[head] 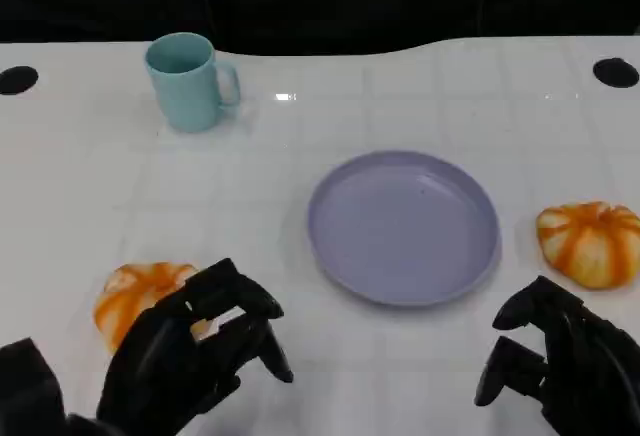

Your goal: Grasp the bread from the table and place it into the plate.

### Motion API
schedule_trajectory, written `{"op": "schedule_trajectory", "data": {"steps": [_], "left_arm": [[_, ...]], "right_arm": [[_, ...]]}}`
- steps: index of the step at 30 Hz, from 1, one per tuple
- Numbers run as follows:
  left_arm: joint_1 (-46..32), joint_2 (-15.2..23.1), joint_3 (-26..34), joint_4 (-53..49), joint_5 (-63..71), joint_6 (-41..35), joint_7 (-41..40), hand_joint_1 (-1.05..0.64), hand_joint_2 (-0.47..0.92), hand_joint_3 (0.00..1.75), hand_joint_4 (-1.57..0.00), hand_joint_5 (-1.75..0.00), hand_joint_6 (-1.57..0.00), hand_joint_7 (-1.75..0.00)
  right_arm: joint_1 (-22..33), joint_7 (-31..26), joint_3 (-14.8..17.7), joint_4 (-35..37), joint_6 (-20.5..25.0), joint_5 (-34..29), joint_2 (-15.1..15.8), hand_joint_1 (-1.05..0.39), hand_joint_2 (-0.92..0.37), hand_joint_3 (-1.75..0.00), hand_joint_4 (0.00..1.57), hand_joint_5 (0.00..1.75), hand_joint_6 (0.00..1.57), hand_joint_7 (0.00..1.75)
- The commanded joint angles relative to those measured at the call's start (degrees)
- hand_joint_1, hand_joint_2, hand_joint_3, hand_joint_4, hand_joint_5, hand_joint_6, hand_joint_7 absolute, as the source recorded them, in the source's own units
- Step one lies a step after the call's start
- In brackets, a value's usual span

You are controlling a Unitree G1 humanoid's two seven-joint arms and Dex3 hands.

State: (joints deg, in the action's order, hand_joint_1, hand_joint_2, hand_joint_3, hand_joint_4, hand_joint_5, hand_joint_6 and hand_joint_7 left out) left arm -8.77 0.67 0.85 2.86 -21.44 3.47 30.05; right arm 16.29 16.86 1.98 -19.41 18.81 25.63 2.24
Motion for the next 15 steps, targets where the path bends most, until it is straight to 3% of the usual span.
{"op": "schedule_trajectory", "data": {"steps": [1,6,15], "left_arm": [[0.55,3.21,-0.09,1.44,9.55,7.35,-4.04,-0.62,0.92,0.23,-0.63,-1.08,-0.74,-0.38],[0.80,7.00,-0.16,5.29,16.93,8.67,-6.99,-0.60,0.92,0.17,-0.49,-0.84,-0.65,-0.12],[2.25,17.01,-1.29,13.04,31.14,5.05,-7.96,-0.55,0.92,0.10,-0.24,-0.61,-0.47,0.00]], "right_arm": [[-0.07,0.03,-0.06,-0.20,-0.32,-0.10,0.49,-0.52,-0.92,-0.45,0.62,1.75,0.41,1.66],[0.14,-0.27,-0.19,-0.67,0.09,-0.05,0.39,-0.54,-0.92,-0.45,0.63,1.75,0.41,1.67],[0.62,-0.46,-0.60,-1.19,0.15,-0.11,0.15,-0.54,-0.92,-0.44,0.62,1.75,0.40,1.66]]}}
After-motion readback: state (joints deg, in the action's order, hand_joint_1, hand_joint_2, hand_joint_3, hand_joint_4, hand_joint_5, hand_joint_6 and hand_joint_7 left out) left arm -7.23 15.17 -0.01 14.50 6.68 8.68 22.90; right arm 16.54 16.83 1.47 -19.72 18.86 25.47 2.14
